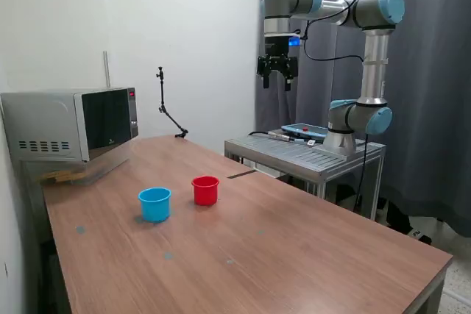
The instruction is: Place red objects in the red bin, and blue objects in the blue bin.
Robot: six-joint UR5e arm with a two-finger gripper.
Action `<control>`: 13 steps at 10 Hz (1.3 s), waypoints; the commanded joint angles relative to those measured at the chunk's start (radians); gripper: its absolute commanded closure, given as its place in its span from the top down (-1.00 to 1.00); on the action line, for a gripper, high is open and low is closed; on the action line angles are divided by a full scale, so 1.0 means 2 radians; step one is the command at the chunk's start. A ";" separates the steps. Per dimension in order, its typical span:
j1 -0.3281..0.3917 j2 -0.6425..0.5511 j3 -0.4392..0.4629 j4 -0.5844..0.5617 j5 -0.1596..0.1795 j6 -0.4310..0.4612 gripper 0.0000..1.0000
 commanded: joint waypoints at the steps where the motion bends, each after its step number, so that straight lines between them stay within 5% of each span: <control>1: 0.000 -0.050 0.025 0.035 0.003 -0.001 1.00; 3: 0.001 -0.063 0.037 0.031 0.065 -0.004 1.00; 4: 0.001 -0.063 0.038 0.028 0.075 -0.002 1.00; 9: -0.001 -0.060 0.040 -0.006 0.079 0.002 1.00; 13: -0.004 -0.056 0.040 -0.006 0.060 0.001 1.00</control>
